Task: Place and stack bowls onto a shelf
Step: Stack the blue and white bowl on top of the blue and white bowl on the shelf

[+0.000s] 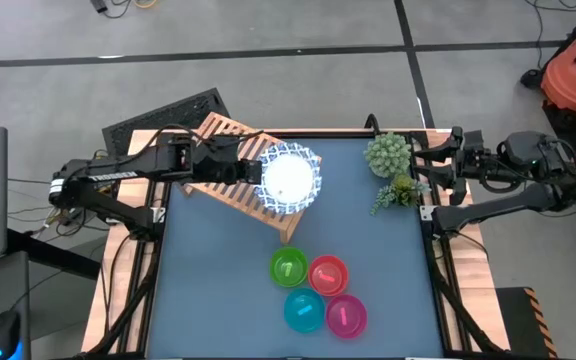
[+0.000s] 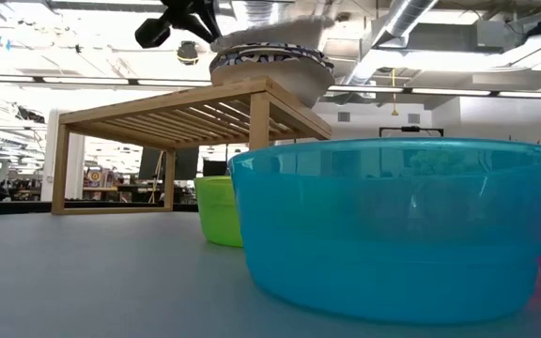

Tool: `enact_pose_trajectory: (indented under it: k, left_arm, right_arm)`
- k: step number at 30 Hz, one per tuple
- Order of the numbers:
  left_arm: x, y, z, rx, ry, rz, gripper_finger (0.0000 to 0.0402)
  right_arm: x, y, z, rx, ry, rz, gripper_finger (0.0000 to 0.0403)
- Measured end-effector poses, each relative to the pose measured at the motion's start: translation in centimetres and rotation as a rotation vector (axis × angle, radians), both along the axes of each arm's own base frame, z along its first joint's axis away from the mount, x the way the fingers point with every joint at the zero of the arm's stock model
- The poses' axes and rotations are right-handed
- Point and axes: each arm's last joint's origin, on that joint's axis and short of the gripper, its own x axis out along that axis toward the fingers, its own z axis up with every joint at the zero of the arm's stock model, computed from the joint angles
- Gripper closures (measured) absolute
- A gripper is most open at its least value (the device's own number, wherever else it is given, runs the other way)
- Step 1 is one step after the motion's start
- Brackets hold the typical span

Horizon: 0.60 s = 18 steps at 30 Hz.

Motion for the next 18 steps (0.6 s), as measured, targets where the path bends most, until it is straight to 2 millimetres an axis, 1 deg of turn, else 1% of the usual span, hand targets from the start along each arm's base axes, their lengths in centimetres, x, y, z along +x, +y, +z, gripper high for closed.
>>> enact_pose_trajectory:
  k: [7, 11, 14, 18]
  left_arm:
    - [0.08, 0.66, -0.14, 0.0, 0.011, -0.021, 0.0401]
    - [0.08, 0.7, -0.16, 0.009, 0.017, -0.025, 0.0401]
    - [0.07, 0.7, -0.17, 0.018, 0.023, -0.032, 0.0388]
    - [-0.06, 0.67, -0.32, 0.021, 0.049, -0.042, 0.0355]
  right_arm:
    - [0.0, 0.0, 0.0, 0.001, 0.0, 0.001, 0.0184]
    - [0.0, 0.0, 0.0, 0.003, 0.0, 0.001, 0.0184]
    - [0.0, 0.0, 0.0, 0.003, 0.0, 0.001, 0.0184]
    - [0.0, 0.0, 0.0, 0.003, -0.001, 0.001, 0.0184]
